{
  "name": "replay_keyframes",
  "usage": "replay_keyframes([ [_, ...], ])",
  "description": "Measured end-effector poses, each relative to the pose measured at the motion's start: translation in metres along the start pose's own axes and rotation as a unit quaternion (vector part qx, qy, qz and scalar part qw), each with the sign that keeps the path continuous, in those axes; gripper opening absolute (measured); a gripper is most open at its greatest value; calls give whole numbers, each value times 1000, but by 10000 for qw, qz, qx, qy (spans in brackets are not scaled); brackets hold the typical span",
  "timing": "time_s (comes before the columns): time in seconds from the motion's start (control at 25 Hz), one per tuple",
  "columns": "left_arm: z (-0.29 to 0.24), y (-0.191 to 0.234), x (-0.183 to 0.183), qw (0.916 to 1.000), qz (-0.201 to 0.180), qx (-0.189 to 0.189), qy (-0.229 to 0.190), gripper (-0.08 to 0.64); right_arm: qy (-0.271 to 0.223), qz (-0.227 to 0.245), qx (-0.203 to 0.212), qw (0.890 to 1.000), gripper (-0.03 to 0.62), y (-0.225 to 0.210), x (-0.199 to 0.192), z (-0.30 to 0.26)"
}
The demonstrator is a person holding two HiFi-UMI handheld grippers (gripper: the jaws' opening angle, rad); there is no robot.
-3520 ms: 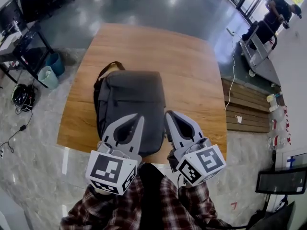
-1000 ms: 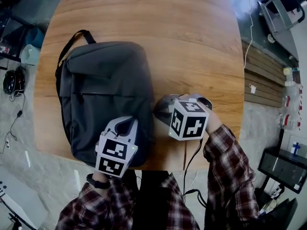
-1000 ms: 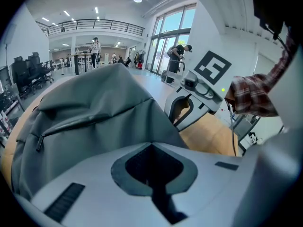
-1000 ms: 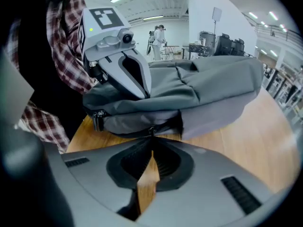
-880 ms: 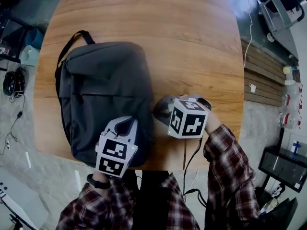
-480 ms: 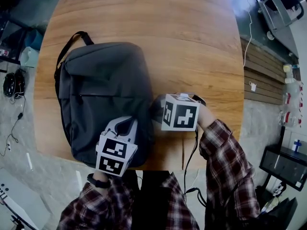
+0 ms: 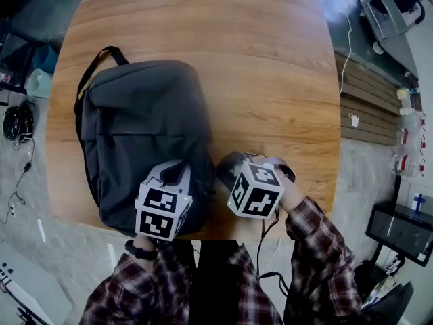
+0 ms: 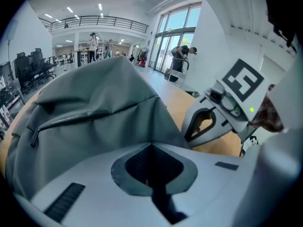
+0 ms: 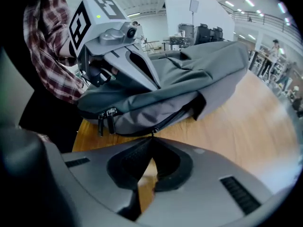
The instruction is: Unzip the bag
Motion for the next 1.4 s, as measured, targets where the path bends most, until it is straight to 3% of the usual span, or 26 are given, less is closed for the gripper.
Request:
replay_keyframes([
  [0.36, -11, 0, 12, 9988, 478, 44, -133, 6, -584, -1466, -689, 9851, 11, 42, -11, 2],
  [0.68, -34, 5, 41, 9934, 1078, 85, -394, 6, -986, -2066, -509, 9721, 12, 105, -18, -3],
  [0.8, -37, 9, 48, 9922, 1141, 69, -494, 6, -1014, -2037, -717, 9711, 11, 112, -15, -4],
  [0.92, -33, 12, 54, 9954, 717, 27, -634, 6, -870, -1826, -1140, 9727, 11, 101, -24, -1],
  [1.04, -27, 12, 52, 9980, -429, 17, -455, 6, -828, -1777, -1390, 9707, 12, 84, -34, 6],
  [1.16, -22, 6, 43, 9878, -1529, 156, -235, 6, -692, -1626, -1660, 9702, 11, 62, -41, 13],
  [1.24, -18, 6, 35, 9851, -1691, 258, -182, 6, -602, -1477, -1767, 9713, 11, 49, -43, 15],
  [1.4, -8, 10, 19, 9906, -1310, 381, -21, 6, -467, -1120, -1904, 9742, 12, 21, -43, 15],
])
Point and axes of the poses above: the fingertips, and each gripper's own axes: z backward along the fingers, y to its left, x out of its top, the point moved 4 cm from there along z, backward along the fingers, and after that the axes turned 3 degrees about x, right-handed, at the moved point
